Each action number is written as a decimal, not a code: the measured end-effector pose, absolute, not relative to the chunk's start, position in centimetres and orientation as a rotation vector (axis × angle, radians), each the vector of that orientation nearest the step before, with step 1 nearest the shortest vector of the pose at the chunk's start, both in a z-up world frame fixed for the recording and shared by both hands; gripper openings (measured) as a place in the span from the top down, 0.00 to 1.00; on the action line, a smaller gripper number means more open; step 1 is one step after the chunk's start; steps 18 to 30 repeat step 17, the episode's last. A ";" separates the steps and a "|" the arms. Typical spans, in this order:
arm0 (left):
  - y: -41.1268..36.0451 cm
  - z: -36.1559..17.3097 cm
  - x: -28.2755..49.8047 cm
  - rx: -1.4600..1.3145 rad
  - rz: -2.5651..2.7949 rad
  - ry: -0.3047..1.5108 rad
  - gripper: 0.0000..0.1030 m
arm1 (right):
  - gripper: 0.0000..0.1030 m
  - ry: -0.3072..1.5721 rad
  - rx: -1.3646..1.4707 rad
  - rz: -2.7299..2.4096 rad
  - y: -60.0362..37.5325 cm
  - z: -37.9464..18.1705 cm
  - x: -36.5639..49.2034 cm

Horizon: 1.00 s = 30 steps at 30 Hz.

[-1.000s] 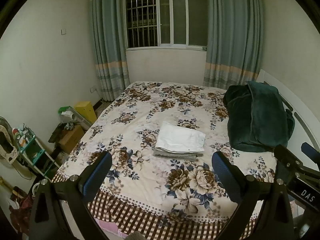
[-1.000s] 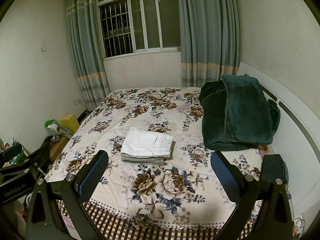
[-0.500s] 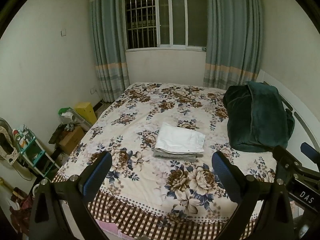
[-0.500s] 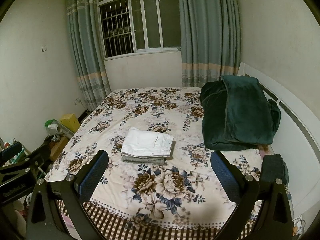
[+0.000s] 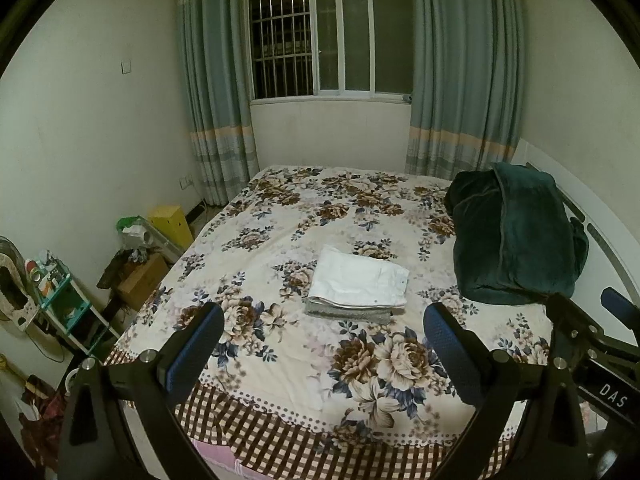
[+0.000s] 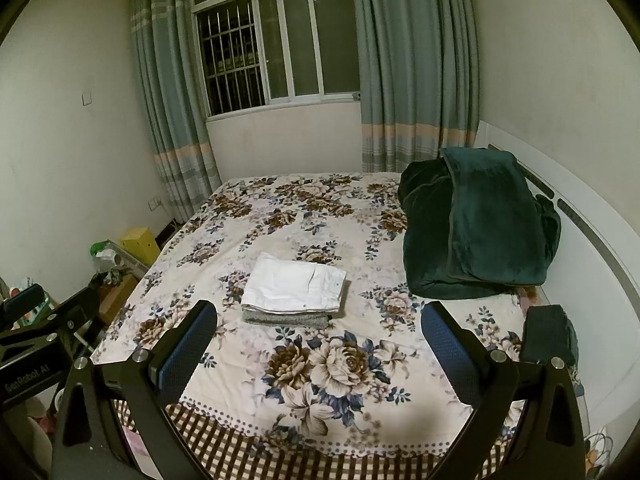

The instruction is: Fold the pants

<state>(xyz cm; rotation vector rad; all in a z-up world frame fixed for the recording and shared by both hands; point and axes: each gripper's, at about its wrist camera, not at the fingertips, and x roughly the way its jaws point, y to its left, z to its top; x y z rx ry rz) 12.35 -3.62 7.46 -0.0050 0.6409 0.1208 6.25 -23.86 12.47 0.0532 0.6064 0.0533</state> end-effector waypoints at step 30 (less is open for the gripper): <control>-3.9 7.9 12.3 -0.011 0.123 0.643 0.01 | 0.00 0.607 0.053 0.046 -23.4 12.2 5.7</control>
